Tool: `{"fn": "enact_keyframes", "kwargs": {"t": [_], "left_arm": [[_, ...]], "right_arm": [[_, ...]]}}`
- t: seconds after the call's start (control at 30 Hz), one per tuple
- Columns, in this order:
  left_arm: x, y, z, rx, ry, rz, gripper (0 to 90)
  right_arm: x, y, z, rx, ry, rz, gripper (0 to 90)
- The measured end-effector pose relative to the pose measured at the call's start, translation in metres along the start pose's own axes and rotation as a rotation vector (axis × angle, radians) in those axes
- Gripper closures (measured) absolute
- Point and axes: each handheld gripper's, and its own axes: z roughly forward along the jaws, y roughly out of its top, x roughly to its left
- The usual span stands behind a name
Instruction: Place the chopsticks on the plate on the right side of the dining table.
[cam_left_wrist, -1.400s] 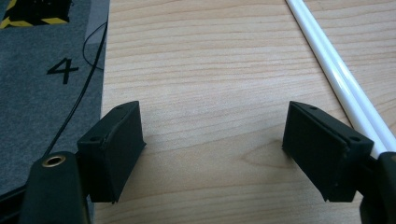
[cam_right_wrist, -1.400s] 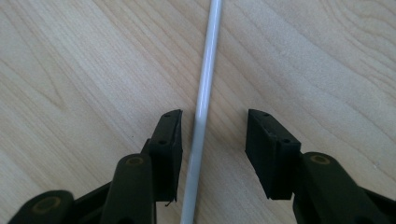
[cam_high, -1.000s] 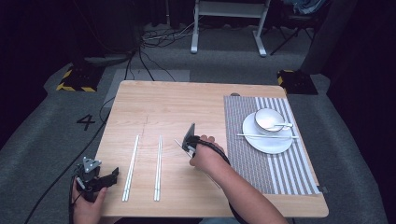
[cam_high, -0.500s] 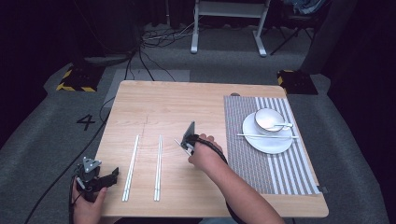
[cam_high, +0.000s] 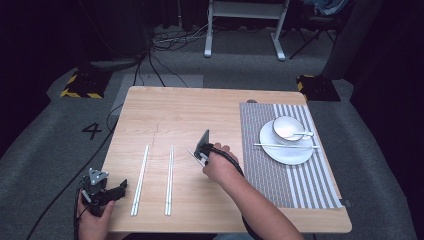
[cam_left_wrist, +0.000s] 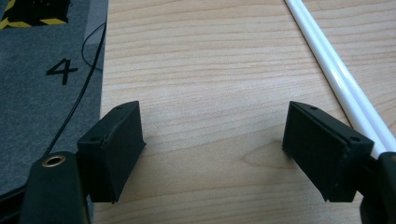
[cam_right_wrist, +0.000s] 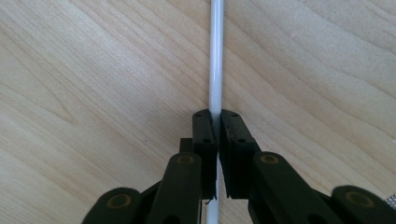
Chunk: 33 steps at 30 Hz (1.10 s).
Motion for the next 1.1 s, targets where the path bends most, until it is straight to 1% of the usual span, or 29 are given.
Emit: {"fn": "enact_keyframes", "kwargs": {"t": [0.07,0.13,0.17,0.2,0.23,0.27,0.3,0.33,0.37,0.47,0.5,0.53,0.57,0.6,0.63,0.67,0.7,0.73,0.77,0.83,0.87,0.9,0.93,0.97,1.03,1.1], "left_arm": [[0.000,0.000,0.000,0.000,0.000,0.000,20.1],[0.000,0.000,0.000,0.000,0.000,0.000,20.1],[0.000,0.000,0.000,0.000,0.000,0.000,20.1],[0.000,0.000,0.000,0.000,0.000,0.001,20.1],[0.000,0.000,0.000,0.000,0.000,0.001,20.1],[0.000,0.000,0.000,0.000,0.000,0.001,20.1],[0.000,0.000,0.000,0.000,0.000,0.001,20.1],[0.000,0.000,0.000,0.000,0.000,0.001,20.1],[0.000,0.000,0.000,0.000,0.000,0.001,20.1],[0.000,0.000,0.000,0.000,0.000,0.001,20.1],[0.000,0.000,0.000,0.000,0.000,0.000,20.1],[0.000,0.000,0.000,0.000,0.000,0.000,20.1],[0.000,0.000,0.000,0.000,0.001,0.001,20.1],[0.000,0.000,0.000,0.000,0.001,0.001,20.0],[0.000,0.000,0.000,0.000,0.001,0.001,20.1],[0.000,0.000,0.000,0.000,0.001,0.001,20.1],[0.000,0.000,0.000,0.000,0.001,0.000,20.0],[0.000,0.000,0.000,0.001,0.000,0.000,20.0],[0.000,0.000,0.000,0.001,0.000,0.000,20.0],[0.000,0.000,0.000,0.000,0.001,0.001,20.1],[0.000,0.000,0.000,0.000,0.001,0.000,20.1],[0.000,0.000,0.000,0.000,0.001,0.001,20.0],[0.000,0.000,0.000,-0.001,0.001,0.002,20.0],[0.000,0.000,0.000,-0.001,0.001,0.001,20.0],[0.000,0.000,0.000,-0.001,0.000,0.001,20.0],[0.000,0.000,0.000,-0.001,0.001,0.002,20.0]], "right_arm": [[0.000,0.000,0.000,-0.002,0.000,-0.005,85.8],[-0.003,-0.001,0.000,-0.003,0.021,-0.007,85.9],[-0.003,-0.001,0.000,-0.003,0.021,-0.007,85.9],[-0.006,-0.001,0.000,-0.005,0.036,-0.010,85.9],[-0.009,-0.002,0.000,-0.008,0.057,-0.002,85.9],[-0.015,-0.003,0.000,-0.018,0.100,0.009,85.9],[-0.017,-0.004,0.000,-0.025,0.118,0.014,85.9],[-0.018,-0.005,0.000,-0.044,0.136,0.008,85.9],[-0.018,-0.005,0.000,-0.044,0.136,0.008,85.9],[-0.019,-0.011,-0.004,-0.101,0.166,-0.008,85.9],[-0.021,-0.016,-0.010,-0.132,0.182,-0.023,85.9],[-0.022,-0.018,-0.012,-0.145,0.180,-0.025,86.0],[-0.022,-0.018,-0.012,-0.145,0.180,-0.025,86.0],[-0.022,-0.023,-0.019,-0.158,0.178,-0.027,85.9],[-0.022,-0.023,-0.019,-0.158,0.178,-0.027,85.9],[-0.022,-0.025,-0.023,-0.170,0.184,-0.031,86.0],[-0.023,-0.026,-0.025,-0.188,0.188,-0.042,85.9],[-0.023,-0.027,-0.028,-0.199,0.190,-0.043,86.0],[-0.024,-0.030,-0.033,-0.212,0.181,-0.055,86.0],[-0.026,-0.032,-0.039,-0.221,0.174,-0.073,86.0],[-0.026,-0.032,-0.039,-0.221,0.174,-0.073,86.0],[-0.026,-0.032,-0.042,-0.218,0.168,-0.078,86.0],[-0.027,-0.033,-0.044,-0.229,0.160,-0.084,85.9],[-0.028,-0.035,-0.047,-0.224,0.144,-0.096,86.0],[-0.029,-0.037,-0.052,-0.227,0.119,-0.103,85.9],[-0.030,-0.039,-0.057,-0.233,0.112,-0.100,85.9]]}}
